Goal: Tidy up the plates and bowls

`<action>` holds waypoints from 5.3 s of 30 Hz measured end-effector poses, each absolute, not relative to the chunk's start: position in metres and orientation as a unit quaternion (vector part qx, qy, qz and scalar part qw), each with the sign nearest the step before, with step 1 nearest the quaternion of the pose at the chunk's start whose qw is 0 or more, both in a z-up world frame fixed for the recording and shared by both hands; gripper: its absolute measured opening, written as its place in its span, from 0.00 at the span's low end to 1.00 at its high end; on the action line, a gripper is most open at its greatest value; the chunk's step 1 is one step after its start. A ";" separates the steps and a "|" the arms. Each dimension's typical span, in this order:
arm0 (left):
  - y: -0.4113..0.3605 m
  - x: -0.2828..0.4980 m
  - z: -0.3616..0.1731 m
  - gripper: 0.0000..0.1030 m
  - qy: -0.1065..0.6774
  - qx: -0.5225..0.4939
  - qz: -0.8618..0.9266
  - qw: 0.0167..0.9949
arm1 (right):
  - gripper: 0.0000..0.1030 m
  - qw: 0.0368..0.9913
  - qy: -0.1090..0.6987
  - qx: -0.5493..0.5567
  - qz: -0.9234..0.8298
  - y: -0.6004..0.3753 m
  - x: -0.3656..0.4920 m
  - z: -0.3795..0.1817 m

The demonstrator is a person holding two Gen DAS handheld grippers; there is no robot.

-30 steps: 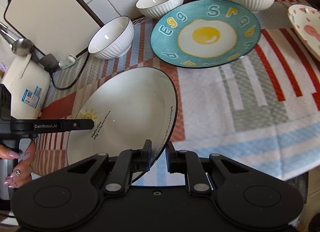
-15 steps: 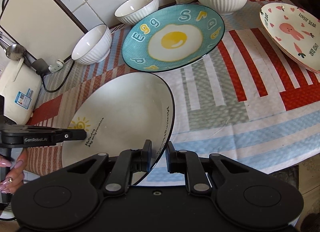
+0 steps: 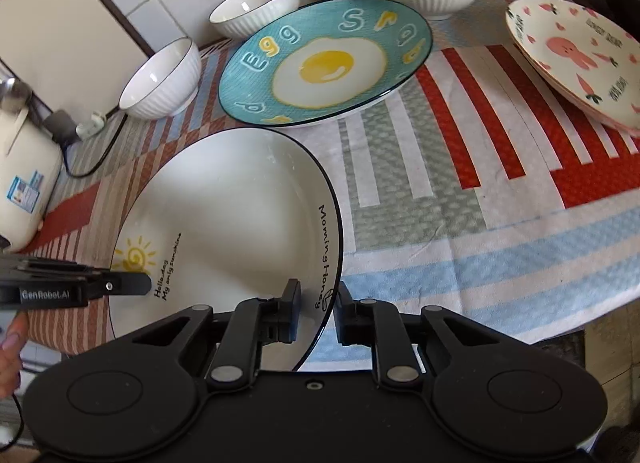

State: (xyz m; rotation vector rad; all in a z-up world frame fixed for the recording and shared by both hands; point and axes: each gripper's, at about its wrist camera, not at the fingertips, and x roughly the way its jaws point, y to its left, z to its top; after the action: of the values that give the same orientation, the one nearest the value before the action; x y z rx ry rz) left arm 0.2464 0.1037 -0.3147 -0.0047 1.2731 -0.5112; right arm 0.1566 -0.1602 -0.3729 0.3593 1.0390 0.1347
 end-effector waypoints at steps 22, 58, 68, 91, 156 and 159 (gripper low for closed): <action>0.099 0.219 -0.255 0.39 0.544 0.051 -0.284 0.788 | 0.37 0.888 0.435 0.136 0.056 -0.149 0.119 -0.316; 0.049 0.242 -0.120 0.68 0.439 0.085 -0.328 0.832 | 0.57 0.945 0.297 0.123 0.061 -0.172 0.110 -0.169; 0.026 0.309 -0.169 0.68 0.482 0.068 -0.289 0.824 | 0.57 0.924 0.342 0.167 0.033 -0.201 0.165 -0.219; -0.019 0.404 -0.281 0.64 0.515 0.107 -0.232 0.818 | 0.57 0.885 0.403 0.228 -0.040 -0.232 0.258 -0.334; -0.030 0.426 -0.284 0.48 0.503 0.204 -0.285 0.790 | 0.16 0.846 0.420 0.322 -0.061 -0.249 0.278 -0.375; -0.033 0.427 -0.295 0.43 0.509 0.198 -0.291 0.785 | 0.16 0.845 0.422 0.323 -0.060 -0.250 0.278 -0.376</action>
State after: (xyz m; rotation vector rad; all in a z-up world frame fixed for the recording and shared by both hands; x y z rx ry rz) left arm 0.4267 -0.0328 -0.2951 0.4268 1.0988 -0.6274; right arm 0.2784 -0.2498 -0.3756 0.6821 0.8901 -0.1264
